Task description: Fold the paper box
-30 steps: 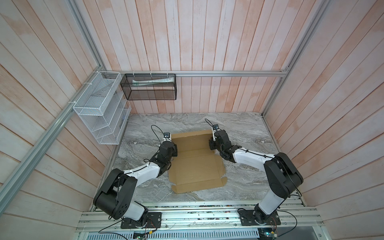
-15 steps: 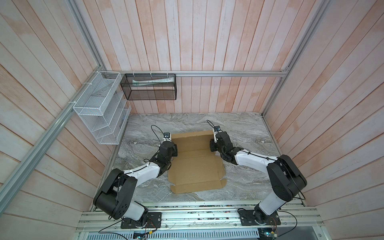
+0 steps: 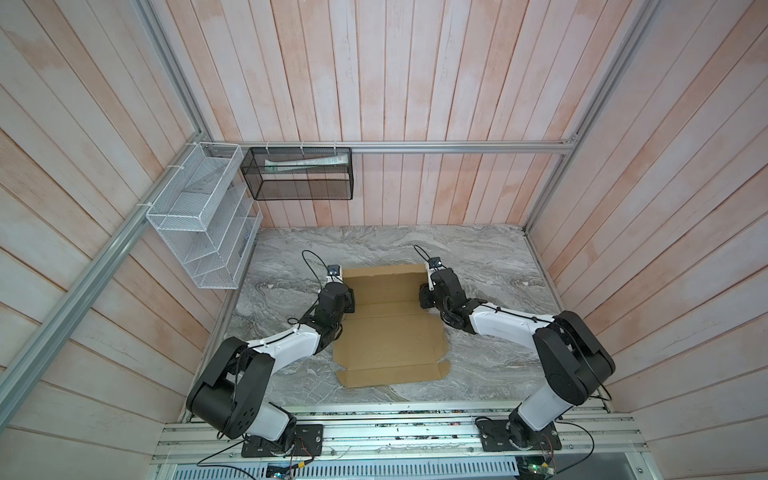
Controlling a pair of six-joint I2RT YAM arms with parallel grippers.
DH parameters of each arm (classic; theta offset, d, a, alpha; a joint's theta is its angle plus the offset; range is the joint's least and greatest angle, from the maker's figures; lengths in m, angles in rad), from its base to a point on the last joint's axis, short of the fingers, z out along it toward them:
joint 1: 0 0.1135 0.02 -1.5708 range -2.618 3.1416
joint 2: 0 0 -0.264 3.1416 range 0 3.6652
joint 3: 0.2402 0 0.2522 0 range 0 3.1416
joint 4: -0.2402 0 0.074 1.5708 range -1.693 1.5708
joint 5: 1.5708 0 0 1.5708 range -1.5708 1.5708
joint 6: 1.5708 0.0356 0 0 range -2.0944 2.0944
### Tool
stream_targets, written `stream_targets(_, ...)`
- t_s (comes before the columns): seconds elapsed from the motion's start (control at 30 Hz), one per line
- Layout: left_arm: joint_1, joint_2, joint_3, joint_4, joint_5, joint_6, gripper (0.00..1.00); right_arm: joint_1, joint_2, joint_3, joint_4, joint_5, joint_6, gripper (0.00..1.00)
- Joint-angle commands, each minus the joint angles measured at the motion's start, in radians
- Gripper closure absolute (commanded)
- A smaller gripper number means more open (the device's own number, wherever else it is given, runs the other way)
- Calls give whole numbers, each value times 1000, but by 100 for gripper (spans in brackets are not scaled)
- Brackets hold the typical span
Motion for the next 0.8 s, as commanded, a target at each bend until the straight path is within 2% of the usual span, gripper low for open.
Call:
stream_targets(0.0,-1,-1,5,34,-11,-9,100,13,-20,-18,11,-16,30,71)
stream_targets(0.57,-1,7,-31,73,-12,-18,100,48,-6,-88,124,67,43,88)
stream_targets(0.77,-1,-13,-34,55,-13,-12,100,48,2,-87,136,64,52,88)
